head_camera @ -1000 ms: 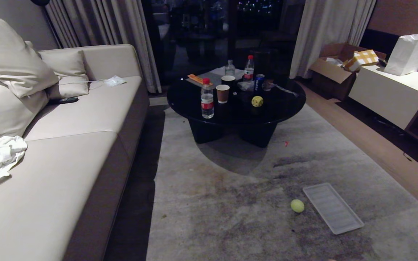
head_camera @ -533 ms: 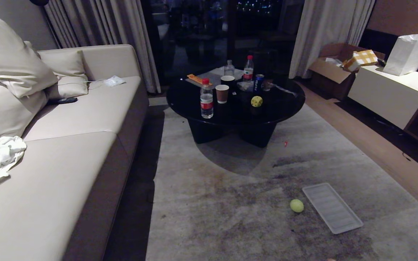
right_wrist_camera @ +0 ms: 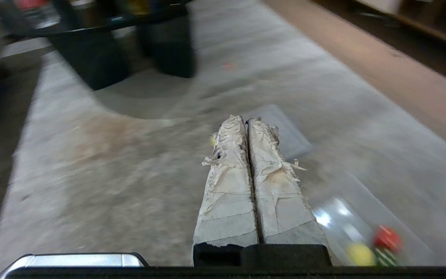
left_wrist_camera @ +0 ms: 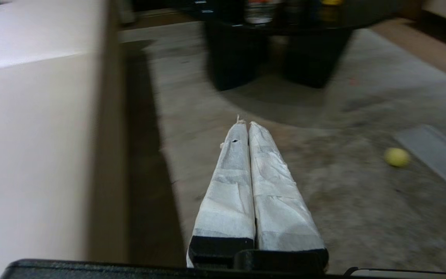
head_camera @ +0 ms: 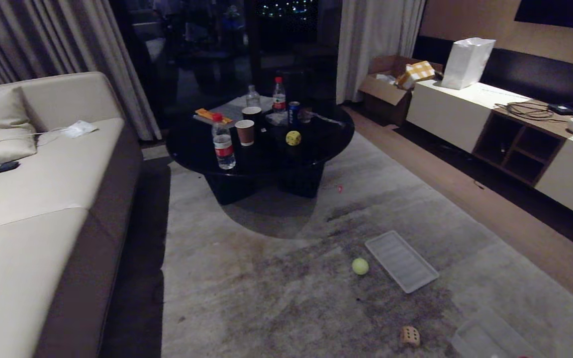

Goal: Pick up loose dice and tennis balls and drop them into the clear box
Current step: Find toys out of the box

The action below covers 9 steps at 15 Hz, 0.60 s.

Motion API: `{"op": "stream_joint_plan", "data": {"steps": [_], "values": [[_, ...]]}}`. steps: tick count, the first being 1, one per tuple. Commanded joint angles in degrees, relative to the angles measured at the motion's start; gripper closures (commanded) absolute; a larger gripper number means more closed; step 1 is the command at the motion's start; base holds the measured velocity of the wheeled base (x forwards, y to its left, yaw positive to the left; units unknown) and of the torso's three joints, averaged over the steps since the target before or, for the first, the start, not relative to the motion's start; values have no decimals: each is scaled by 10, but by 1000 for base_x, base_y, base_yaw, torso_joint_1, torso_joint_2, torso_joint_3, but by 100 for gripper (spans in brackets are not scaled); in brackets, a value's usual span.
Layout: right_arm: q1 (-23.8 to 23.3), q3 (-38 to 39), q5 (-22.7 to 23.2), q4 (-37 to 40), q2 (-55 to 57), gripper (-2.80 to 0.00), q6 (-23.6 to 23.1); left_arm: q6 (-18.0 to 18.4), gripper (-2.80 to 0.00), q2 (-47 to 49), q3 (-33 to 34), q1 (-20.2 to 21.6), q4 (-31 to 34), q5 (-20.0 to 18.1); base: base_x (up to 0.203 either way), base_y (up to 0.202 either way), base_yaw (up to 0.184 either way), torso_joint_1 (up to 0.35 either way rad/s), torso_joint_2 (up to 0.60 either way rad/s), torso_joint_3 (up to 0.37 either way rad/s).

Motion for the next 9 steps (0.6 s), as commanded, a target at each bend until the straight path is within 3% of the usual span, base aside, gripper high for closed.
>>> {"op": "stream_joint_plan", "data": {"steps": [1,9], "values": [[1,3,0,0,0,0,0,0,0,1,1,0,0,1,1,11,-169,-2,4,-2],[1,3,0,0,0,0,0,0,0,1,1,0,0,1,1,9,-159,3,2,2]]}}
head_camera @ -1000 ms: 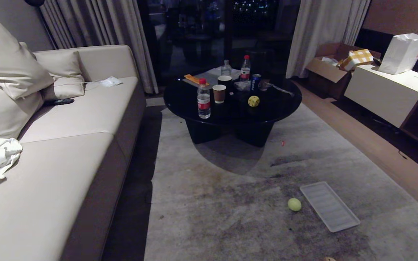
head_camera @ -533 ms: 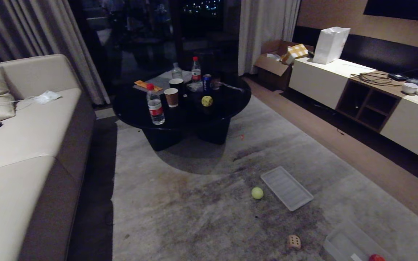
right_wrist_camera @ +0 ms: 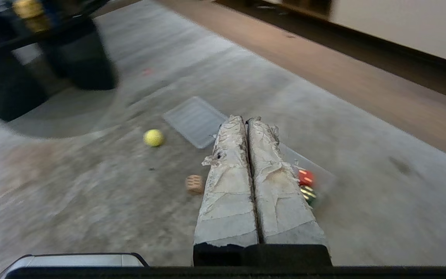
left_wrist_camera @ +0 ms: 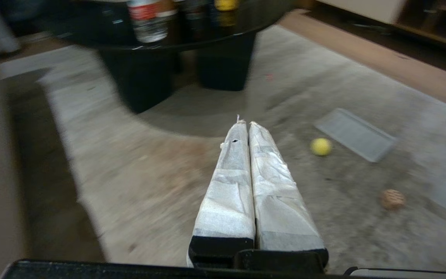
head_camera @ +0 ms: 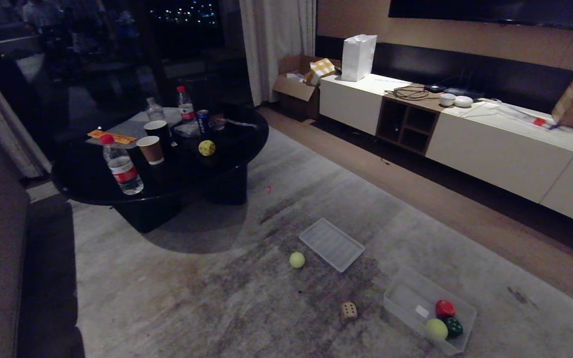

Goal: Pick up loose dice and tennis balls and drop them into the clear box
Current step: Find toys out of the box

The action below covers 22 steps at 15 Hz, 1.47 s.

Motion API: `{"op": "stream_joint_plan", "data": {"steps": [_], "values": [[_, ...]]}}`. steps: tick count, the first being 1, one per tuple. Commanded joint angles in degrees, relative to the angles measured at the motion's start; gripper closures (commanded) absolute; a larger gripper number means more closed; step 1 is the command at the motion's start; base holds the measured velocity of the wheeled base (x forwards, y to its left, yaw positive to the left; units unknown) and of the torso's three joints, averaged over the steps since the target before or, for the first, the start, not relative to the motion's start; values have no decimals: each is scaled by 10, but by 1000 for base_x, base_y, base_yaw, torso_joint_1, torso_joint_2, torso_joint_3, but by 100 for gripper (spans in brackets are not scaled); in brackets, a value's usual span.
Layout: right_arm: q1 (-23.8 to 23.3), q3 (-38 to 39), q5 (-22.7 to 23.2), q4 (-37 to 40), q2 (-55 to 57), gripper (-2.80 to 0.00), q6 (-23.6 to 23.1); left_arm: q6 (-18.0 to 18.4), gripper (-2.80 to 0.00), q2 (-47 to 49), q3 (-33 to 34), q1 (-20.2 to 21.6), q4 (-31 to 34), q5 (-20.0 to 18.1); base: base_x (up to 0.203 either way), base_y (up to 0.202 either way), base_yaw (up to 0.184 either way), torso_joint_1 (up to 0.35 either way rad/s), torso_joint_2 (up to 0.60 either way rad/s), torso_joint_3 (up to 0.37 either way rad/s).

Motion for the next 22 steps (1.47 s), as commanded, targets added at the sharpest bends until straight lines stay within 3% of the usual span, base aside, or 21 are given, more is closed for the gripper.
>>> {"op": "stream_joint_plan", "data": {"steps": [1,8,13,22], "values": [[1,3,0,0,0,0,0,0,0,1,1,0,0,0,0,6,-114,-3,2,7],[1,3,0,0,0,0,0,0,0,1,1,0,0,0,-9,1,-12,0,1,1],[1,3,0,0,0,0,0,2,0,1,1,0,0,-1,-145,0,0,2,1,1],[0,3,0,-1,0,0,1,0,0,1,1,0,0,0,0,0,0,1,0,-85]]}}
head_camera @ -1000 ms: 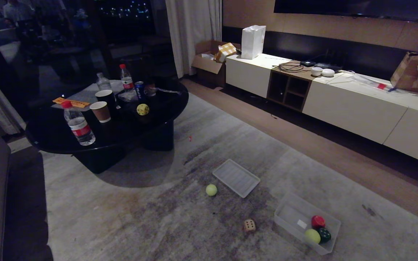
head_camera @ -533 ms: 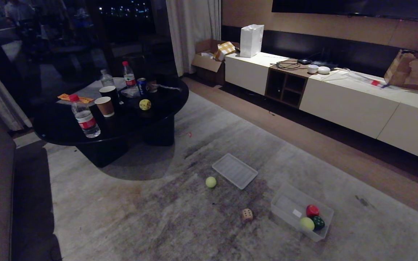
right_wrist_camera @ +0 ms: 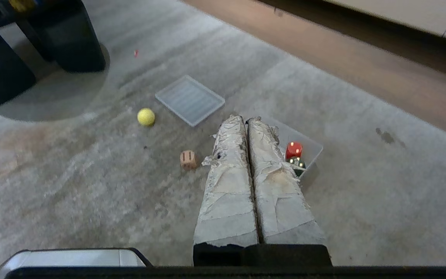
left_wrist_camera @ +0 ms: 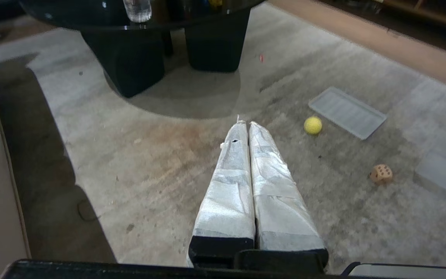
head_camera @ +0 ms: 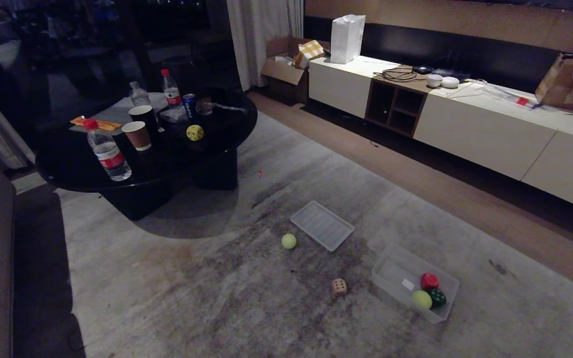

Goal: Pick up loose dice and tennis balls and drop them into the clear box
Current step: Find toys out of the box

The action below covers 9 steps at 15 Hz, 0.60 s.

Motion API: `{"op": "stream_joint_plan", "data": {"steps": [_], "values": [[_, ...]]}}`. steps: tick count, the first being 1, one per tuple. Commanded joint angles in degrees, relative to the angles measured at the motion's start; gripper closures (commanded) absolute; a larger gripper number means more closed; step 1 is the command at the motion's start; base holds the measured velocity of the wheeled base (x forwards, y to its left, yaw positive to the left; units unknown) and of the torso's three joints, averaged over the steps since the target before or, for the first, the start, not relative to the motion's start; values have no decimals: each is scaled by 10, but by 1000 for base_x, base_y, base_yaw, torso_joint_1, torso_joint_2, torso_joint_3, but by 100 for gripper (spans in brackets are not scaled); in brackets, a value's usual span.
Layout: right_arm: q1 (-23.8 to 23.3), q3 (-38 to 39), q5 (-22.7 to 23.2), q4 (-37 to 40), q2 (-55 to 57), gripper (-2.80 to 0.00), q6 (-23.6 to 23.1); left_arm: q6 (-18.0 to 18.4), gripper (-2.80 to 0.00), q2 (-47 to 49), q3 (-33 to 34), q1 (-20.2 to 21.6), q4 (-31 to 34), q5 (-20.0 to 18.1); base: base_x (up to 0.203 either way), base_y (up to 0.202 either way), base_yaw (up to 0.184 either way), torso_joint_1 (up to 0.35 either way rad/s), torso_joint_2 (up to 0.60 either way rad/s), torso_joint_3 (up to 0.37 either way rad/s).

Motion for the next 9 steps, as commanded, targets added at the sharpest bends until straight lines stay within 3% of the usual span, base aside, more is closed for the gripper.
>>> {"op": "stream_joint_plan", "data": {"steps": [1,9], "values": [[0,3,0,0,0,0,0,0,0,1,1,0,0,1,0,0,0,3,3,-186],[0,3,0,0,0,0,0,-2,0,1,1,0,0,1,0,0,0,2,5,-199]]}}
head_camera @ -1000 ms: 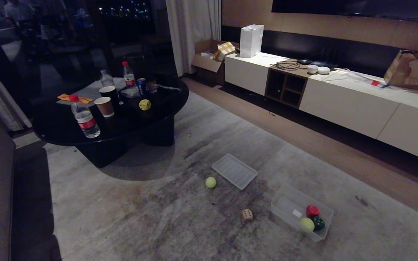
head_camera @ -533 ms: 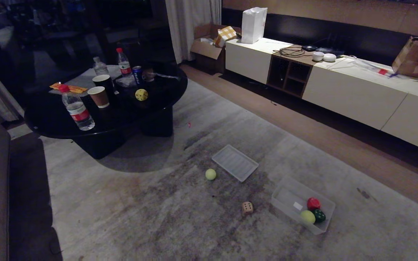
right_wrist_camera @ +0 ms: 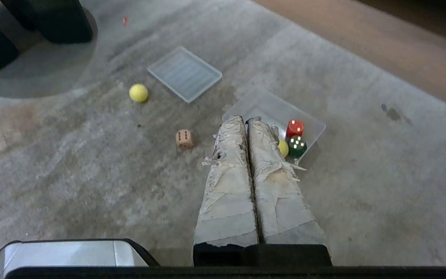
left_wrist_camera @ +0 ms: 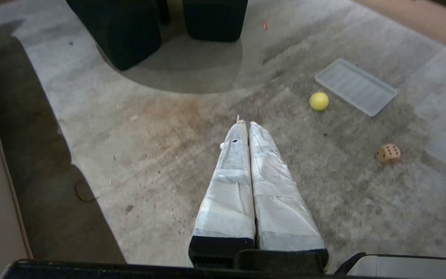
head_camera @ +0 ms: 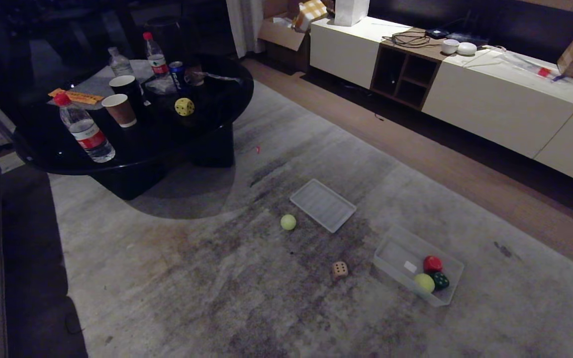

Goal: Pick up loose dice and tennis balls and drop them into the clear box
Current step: Find toys out of the box

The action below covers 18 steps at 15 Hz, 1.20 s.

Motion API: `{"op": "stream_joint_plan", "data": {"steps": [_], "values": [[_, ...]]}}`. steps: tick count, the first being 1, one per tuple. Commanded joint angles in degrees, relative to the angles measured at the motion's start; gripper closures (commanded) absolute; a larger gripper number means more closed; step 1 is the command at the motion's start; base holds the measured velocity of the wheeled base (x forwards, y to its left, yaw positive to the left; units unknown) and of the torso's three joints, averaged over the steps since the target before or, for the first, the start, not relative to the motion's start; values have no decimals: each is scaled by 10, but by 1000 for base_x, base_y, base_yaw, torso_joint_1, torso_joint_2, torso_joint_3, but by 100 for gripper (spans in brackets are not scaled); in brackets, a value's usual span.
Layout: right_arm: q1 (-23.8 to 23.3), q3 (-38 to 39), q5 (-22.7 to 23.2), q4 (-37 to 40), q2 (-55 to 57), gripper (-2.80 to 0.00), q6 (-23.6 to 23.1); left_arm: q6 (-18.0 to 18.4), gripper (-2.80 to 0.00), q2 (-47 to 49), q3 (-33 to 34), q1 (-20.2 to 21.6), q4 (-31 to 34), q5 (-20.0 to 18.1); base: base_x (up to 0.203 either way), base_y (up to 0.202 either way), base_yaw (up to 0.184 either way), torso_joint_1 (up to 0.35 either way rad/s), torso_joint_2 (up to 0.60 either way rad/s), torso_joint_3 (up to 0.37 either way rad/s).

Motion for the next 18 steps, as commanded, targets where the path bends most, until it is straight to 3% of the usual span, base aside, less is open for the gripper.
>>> {"op": "stream_joint_plan", "data": {"steps": [1,18], "values": [[0,3,0,0,0,0,0,-1,0,1,1,0,0,0,0,0,0,5,5,-193],[0,3,0,0,0,0,0,-2,0,1,1,0,0,3,0,0,0,2,3,-197]]}}
